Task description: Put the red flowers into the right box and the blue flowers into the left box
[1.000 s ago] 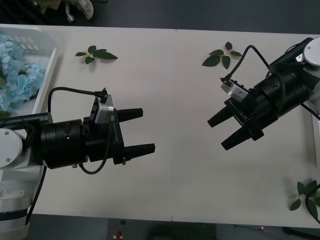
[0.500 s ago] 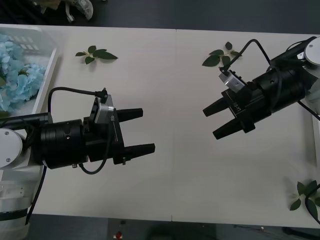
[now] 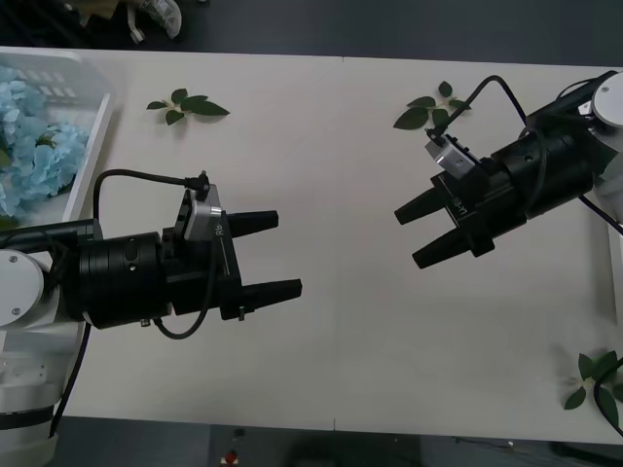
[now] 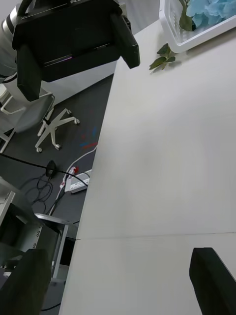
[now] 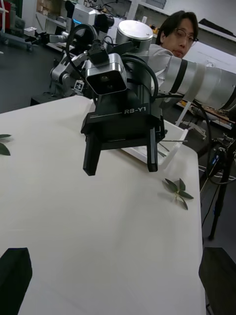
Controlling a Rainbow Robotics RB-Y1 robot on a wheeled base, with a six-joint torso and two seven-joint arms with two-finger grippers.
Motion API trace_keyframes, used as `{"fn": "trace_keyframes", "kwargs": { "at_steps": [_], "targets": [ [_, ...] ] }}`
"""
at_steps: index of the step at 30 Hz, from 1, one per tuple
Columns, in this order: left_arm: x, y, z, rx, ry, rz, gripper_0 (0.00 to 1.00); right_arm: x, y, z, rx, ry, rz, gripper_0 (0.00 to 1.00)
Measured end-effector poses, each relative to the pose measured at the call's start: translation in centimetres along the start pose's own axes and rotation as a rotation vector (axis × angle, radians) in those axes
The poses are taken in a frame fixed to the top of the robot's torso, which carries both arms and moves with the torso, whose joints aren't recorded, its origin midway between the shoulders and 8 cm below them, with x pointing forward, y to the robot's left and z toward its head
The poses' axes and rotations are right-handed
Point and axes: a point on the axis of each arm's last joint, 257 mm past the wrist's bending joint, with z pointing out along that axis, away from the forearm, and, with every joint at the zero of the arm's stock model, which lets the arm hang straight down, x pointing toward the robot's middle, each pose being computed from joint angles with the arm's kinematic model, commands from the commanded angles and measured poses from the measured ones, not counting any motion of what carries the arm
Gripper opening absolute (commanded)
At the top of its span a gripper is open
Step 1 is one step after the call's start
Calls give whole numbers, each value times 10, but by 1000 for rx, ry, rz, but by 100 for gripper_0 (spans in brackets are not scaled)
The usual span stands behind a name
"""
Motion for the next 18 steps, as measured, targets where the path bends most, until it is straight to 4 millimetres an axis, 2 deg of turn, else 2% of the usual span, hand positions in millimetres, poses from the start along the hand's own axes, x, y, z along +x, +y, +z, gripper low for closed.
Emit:
{"fn": "trace_keyframes", "kwargs": {
  "at_steps": [9, 18],
  "targets": [
    [0, 0, 0, 0, 0, 0, 100, 0, 0, 0, 0, 0, 0, 83],
    [0, 0, 0, 0, 0, 0, 100, 0, 0, 0, 0, 0, 0, 95]
  ]
}}
